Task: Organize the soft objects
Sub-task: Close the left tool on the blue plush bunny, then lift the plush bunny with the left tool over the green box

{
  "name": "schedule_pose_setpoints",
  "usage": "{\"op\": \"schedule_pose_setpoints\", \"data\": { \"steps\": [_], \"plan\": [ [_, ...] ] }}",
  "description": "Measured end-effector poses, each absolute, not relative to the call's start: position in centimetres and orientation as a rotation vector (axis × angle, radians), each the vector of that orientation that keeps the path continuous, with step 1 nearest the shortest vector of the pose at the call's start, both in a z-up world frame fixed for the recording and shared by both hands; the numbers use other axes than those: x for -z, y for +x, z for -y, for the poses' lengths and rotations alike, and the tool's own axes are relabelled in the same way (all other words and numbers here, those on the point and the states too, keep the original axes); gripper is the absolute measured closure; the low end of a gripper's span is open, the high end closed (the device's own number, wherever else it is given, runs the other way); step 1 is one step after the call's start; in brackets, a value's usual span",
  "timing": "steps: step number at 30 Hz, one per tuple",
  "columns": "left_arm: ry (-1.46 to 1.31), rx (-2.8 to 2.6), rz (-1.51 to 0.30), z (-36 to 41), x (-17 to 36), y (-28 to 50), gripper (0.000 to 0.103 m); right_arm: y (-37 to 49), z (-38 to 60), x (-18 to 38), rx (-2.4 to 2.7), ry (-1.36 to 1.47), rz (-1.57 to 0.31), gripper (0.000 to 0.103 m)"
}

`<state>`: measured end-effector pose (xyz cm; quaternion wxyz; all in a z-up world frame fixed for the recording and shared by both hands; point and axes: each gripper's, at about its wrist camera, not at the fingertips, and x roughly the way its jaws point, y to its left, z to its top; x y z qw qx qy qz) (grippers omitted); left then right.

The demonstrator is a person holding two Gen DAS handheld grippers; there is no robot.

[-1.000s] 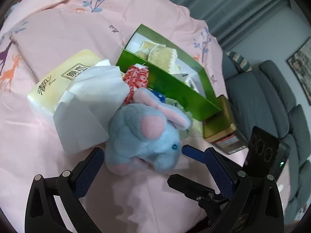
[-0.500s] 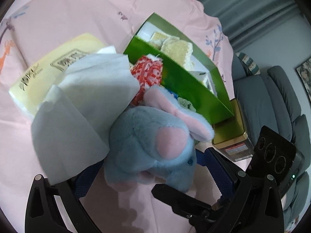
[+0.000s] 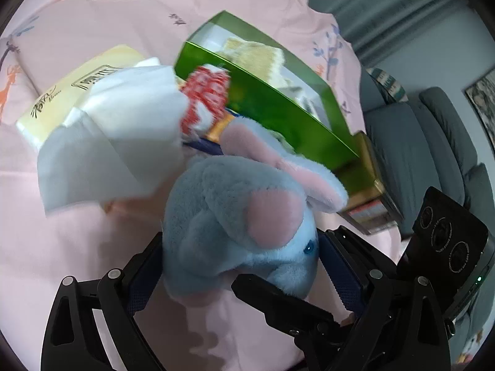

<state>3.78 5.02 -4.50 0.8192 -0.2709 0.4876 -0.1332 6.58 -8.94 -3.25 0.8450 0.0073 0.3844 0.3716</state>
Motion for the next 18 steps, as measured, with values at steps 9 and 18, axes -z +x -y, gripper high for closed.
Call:
{"op": "schedule_pose_setpoints", "data": {
  "steps": [9, 18],
  "plan": [
    [-0.507, 0.358, -0.982, -1.3, 0.5, 3.1, 0.008, 4.2, 12.0, -0.2, -0.718, 0.041, -0.707, 0.032],
    [-0.406, 0.412, -0.908, 1.8, -4.1, 5.9, 0.008, 4.9, 14.8, -4.2, -0.658, 0.044, -0.584, 0.032]
  ]
}}
